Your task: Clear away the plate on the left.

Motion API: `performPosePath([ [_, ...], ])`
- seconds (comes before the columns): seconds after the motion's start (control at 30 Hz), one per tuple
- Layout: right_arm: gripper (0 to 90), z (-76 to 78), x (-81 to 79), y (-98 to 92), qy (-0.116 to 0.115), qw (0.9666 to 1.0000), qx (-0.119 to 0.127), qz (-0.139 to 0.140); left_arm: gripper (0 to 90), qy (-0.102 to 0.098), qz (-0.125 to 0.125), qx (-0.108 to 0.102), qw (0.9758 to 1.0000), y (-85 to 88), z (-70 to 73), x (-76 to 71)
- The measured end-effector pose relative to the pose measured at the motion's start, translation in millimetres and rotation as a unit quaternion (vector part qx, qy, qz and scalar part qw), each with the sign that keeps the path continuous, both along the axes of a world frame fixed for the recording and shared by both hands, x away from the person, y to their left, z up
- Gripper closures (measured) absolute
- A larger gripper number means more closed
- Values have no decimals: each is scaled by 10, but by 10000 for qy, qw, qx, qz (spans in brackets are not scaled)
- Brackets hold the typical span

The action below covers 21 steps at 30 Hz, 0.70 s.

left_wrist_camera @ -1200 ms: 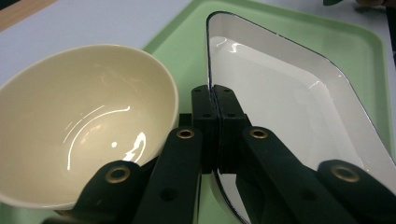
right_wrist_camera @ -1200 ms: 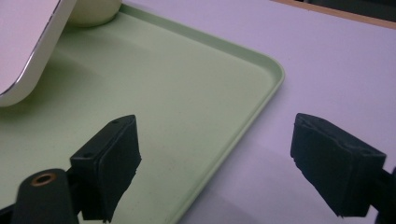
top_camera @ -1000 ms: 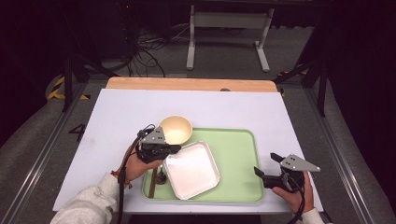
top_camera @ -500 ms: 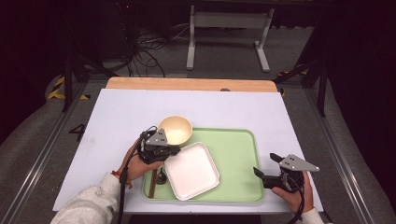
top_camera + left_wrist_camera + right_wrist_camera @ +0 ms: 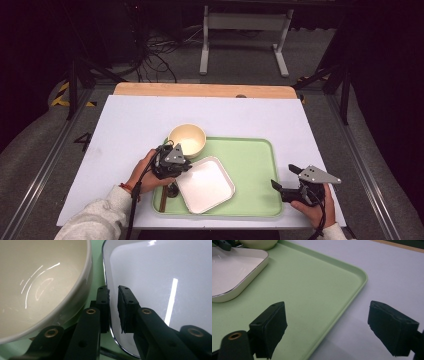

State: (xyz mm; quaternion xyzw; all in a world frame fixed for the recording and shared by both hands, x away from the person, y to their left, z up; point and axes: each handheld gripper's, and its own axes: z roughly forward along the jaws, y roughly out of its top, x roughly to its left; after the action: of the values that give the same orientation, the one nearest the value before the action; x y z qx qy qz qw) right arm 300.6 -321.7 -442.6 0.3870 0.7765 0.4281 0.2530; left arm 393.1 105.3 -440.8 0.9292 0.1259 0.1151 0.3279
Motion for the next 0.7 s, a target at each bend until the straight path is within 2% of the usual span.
performPosePath([
  [0.07, 156, -2, 2, -1, -1, 10000, 8, 17, 774, 55, 34, -21, 10000, 5, -13, -9],
  [0.13, 156, -3, 5, -2, 4, 10000, -3, 16, 777, -25, 14, -5, 10000, 6, 1, -21],
  [0.27, 156, -4, 3, 1, 5, 10000, -2, 22, 805, -144, 31, -107, 9998, 20, 51, -59],
  [0.43, 156, -5, 2, 1, 6, 10000, 1, 23, 886, 52, -262, -472, 9985, 22, 116, -187],
  [0.53, 156, -6, 0, 9, 11, 10000, -2, 43, 900, 198, -497, -574, 9969, 8, 125, -266],
  [0.57, 156, -6, 0, 9, 11, 10000, -2, 43, 900, 198, -497, -574, 9969, 8, 125, -266],
  [0.67, 156, -5, -3, 13, 6, 10000, -1, 46, 900, 476, -738, -652, 9940, -23, 87, -417],
  [0.7, 156, -5, -3, 13, 6, 10000, -1, 46, 900, 476, -738, -652, 9940, -23, 87, -417],
])
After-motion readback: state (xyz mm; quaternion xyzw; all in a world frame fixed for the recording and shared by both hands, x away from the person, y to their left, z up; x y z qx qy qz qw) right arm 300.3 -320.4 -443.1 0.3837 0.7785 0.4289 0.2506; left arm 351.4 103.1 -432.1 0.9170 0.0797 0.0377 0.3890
